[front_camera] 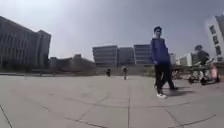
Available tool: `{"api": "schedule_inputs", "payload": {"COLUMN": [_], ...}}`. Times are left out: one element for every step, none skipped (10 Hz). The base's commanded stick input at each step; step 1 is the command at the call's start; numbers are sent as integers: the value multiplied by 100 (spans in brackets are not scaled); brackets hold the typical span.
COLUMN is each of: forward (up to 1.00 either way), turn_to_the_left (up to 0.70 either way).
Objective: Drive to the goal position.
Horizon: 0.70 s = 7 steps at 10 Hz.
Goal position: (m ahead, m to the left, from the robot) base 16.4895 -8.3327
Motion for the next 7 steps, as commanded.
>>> {"api": "schedule_inputs", "payload": {"forward": [85,85,85,85,85,85,85], "turn_to_the_left": [0,0,0,0,0,0,0]}}
